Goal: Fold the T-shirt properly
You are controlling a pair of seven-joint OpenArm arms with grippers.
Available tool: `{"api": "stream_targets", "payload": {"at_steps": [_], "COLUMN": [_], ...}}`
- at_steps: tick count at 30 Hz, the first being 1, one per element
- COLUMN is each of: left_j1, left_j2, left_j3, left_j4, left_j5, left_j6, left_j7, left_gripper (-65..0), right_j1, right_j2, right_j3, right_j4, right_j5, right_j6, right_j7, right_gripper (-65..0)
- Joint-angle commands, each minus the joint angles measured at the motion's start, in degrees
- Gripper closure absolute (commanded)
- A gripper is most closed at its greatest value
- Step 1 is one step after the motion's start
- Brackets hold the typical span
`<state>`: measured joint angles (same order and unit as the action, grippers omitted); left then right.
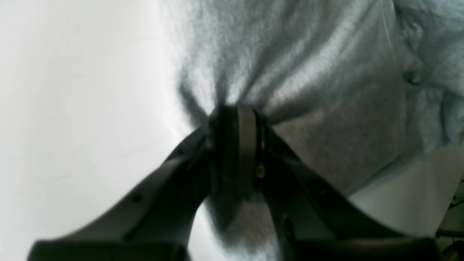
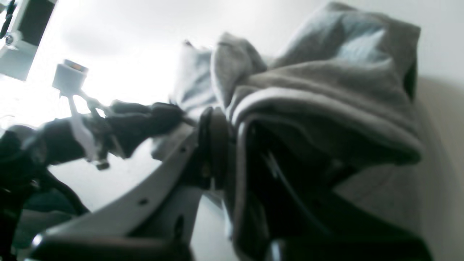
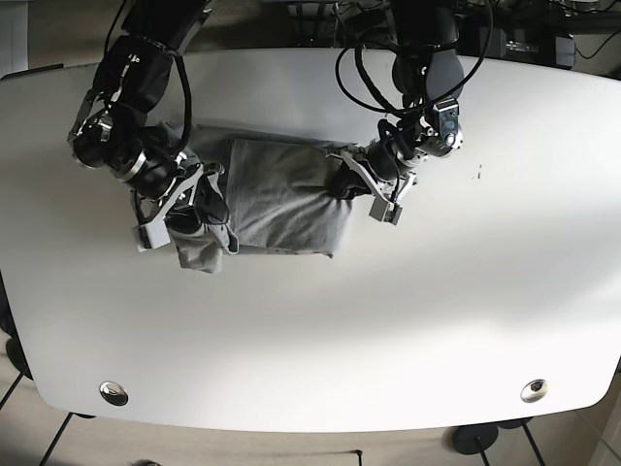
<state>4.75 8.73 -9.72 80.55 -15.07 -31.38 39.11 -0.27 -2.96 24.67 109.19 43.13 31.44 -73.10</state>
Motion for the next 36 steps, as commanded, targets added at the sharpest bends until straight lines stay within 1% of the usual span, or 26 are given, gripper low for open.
{"api": "stream_targets", "payload": {"at_steps": [1,5,6,8,11,12,13,15,16,17,18,19,20,21,22,23,27,28,30,31,32,34,35,36], "left_j1": [0.3,0.6,0.6,0.6,0.7,0.7,0.7,0.7,0.6,0.6,0.6,0.6,0.5,0.4,0.4,0.4,0.4,0.3,0.4,0.4,0.6,0.7,0.8,1.1], "left_j2": [0.3,0.3,0.3,0.3,0.3,0.3,0.3,0.3,0.3,0.3,0.3,0.3,0.3,0.3,0.3,0.3,0.3,0.3,0.3,0.3,0.3,0.3,0.3,0.2], "left_j3": [0.3,0.3,0.3,0.3,0.3,0.3,0.3,0.3,0.3,0.3,0.3,0.3,0.3,0.3,0.3,0.3,0.3,0.3,0.3,0.3,0.3,0.0,-0.1,-0.1], "left_j4": [-0.2,-0.2,-0.2,-0.2,-0.2,-0.2,-0.2,-0.2,-0.2,-0.2,-0.1,-0.1,-0.2,-0.2,0.0,0.1,0.4,1.0,4.6,6.3,8.3,11.0,12.1,12.9], "left_j5": [2.5,2.5,2.5,2.5,2.5,2.5,2.5,2.5,2.5,2.5,2.5,2.5,2.5,2.5,2.5,2.5,2.3,2.3,2.3,2.3,2.3,2.3,2.3,2.3], "left_j6": [0.4,0.4,0.4,0.4,0.4,0.4,0.4,0.4,0.4,0.4,0.4,0.4,0.4,0.4,0.4,0.4,0.1,0.0,0.0,0.0,0.0,0.0,0.0,0.0], "left_j7": [3.3,3.3,3.3,3.3,3.3,3.3,3.3,3.3,3.3,3.3,3.3,3.3,3.3,3.3,3.3,3.3,3.3,3.3,3.3,3.4,3.4,3.4,3.4,3.4], "left_gripper": [-5.4,-5.4,-5.4,-5.4,-5.4,-5.4,-5.4,-5.4,-5.4,-5.4,-5.4,-5.4,-5.4,-5.6,-5.6,-5.6,-5.6,-5.6,-5.6,-5.6,-5.6,-5.6,-5.6,-5.6], "right_j1": [1.1,2.2,2.3,2.6,3.3,3.7,4.5,5.0,5.0,5.0,5.0,4.9,4.9,4.9,4.6,4.3,0.9,0.1,-1.2,-1.4,-1.7,-3.3,-3.6,-3.8], "right_j2": [-0.6,-0.7,-0.5,-0.4,0.0,1.0,1.8,2.1,2.7,3.4,3.8,3.9,4.1,4.1,4.1,4.1,4.1,4.6,7.0,8.5,9.4,9.9,10.0,10.0], "right_j3": [-3.1,-8.2,-9.4,-11.3,-14.2,-15.4,-17.7,-19.9,-20.8,-20.9,-20.9,-20.8,-20.8,-20.8,-20.8,-20.8,-20.8,-20.5,-20.2,-19.2,-16.8,-13.4,-11.1,-8.7], "right_j4": [-0.9,-6.4,-7.9,-10.2,-13.4,-14.5,-15.9,-17.3,-18.1,-18.3,-18.2,-18.2,-18.1,-17.6,-16.0,-14.0,-5.8,-4.3,-2.6,-2.5,-2.0,-1.7,-1.8,-2.2], "right_j5": [1.2,1.1,1.1,1.1,1.1,1.1,1.1,1.1,1.1,1.1,1.1,1.1,1.3,1.7,1.4,1.4,1.7,1.7,1.7,1.8,1.9,1.9,1.9,1.9], "right_j6": [-0.1,-0.28,-0.98,-3.62,-5.11,-5.73,-6.78,-8.36,-9.6,-10.3,-11.18,-11.62,-11.7,-11.7,-11.7,-11.79,-11.53,-11.44,-11.44,-11.35,-11.35,-11.27,-10.39,-8.98], "right_j7": [4.0,11.1,12.0,14.1,19.3,20.5,21.5,22.7,23.7,24.4,24.7,24.7,24.7,24.7,24.6,24.4,24.4,24.4,24.5,24.6,24.4,24.4,24.4,24.4], "right_gripper": [-2.1,-2.1,-2.1,-2.2,-2.4,-2.5,-2.5,-2.7,-5.7,-11.6,-24.6,-34.7,-44.4,-52.2,-57.1,-58.5,-55.8,-55.8,-55.3,-54.5,-53.1,-51.8,-51.8,-51.8]}}
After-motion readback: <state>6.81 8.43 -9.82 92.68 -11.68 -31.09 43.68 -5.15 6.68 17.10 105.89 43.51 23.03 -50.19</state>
